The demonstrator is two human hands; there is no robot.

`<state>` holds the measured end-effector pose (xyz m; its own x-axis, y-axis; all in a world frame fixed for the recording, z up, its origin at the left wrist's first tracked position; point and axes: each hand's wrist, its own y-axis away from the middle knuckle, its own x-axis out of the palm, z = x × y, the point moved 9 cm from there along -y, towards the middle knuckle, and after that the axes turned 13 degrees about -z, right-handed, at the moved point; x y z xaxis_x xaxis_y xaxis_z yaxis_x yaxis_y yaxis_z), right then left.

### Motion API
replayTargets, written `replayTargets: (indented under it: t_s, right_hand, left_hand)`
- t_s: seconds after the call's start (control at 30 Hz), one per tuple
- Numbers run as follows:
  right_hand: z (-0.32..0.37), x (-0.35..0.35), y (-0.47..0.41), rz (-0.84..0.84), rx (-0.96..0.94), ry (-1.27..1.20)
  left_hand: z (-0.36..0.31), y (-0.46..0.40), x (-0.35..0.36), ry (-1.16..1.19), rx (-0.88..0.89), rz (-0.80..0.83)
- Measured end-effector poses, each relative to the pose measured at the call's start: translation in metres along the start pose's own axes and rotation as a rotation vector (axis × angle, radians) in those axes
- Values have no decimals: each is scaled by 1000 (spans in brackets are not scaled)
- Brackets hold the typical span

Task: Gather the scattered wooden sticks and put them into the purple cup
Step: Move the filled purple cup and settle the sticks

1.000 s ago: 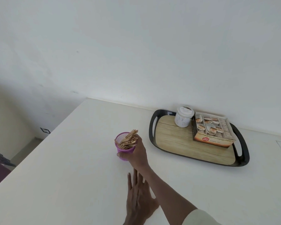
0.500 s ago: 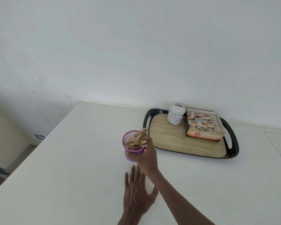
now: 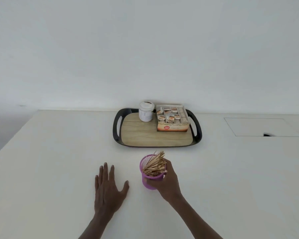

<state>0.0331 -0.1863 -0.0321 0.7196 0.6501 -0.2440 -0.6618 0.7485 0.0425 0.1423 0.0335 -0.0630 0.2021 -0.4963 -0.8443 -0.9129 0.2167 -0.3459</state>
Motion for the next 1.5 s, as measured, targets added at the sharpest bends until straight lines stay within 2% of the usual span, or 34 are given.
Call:
replayTargets:
  t_s: [0.1, 0.23, 0.6, 0.97, 1.27, 1.37, 1.5]
  right_hand:
    - [-7, -22, -2, -81, 22, -30]
    - [-9, -25, -3, -16, 8, 15]
    - [-7, -38, -11, -36, -38, 34]
    - [5, -20, -13, 15, -72, 60]
    - [9, -12, -16, -61, -60, 18]
    - [12, -5, -16, -7, -92, 52]
    - [9, -4, -16, -35, -64, 35]
  left_hand:
    - [-3, 1, -1, 4, 15, -6]
    - [-3, 3, 1, 5, -1, 27]
    - [-3, 3, 3, 23, -11, 2]
    - [0, 1, 5, 15, 6, -20]
    - [1, 1, 7, 2, 9, -8]
    - [2, 1, 8, 3, 9, 1]
    - [2, 1, 8, 0, 0, 8]
